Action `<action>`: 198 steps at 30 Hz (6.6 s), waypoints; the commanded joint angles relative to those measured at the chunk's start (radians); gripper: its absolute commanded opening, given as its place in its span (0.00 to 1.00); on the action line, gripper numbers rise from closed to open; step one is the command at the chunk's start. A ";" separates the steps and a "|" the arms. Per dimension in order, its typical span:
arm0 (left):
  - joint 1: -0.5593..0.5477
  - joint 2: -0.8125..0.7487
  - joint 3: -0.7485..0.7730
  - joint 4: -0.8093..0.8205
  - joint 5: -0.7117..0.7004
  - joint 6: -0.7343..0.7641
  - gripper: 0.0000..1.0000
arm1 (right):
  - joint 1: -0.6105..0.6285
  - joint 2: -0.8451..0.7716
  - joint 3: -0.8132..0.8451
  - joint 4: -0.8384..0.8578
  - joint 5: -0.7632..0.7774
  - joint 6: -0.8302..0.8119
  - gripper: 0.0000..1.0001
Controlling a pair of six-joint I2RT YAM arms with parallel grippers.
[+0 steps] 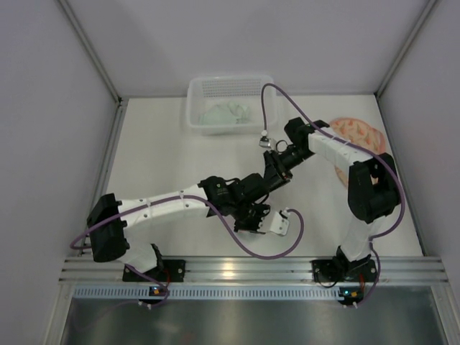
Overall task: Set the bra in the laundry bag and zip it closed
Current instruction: Zip the zipper on the laundry bag.
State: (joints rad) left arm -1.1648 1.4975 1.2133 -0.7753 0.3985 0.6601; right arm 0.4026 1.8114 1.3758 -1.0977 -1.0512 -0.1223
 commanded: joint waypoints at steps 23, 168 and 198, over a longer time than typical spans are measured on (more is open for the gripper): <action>0.016 0.087 0.146 0.088 -0.130 -0.122 0.00 | -0.099 -0.156 -0.170 -0.001 0.048 0.033 0.80; 0.100 -0.007 -0.020 0.102 0.136 -0.109 0.00 | -0.076 0.121 0.221 -0.013 -0.043 0.010 0.12; 0.169 0.138 0.192 0.137 0.109 -0.252 0.00 | -0.039 0.040 0.026 -0.096 -0.092 -0.082 0.48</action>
State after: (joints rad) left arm -1.0000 1.6356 1.3804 -0.6712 0.4793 0.4236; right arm 0.3428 1.8374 1.3548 -1.2167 -1.1088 -0.1978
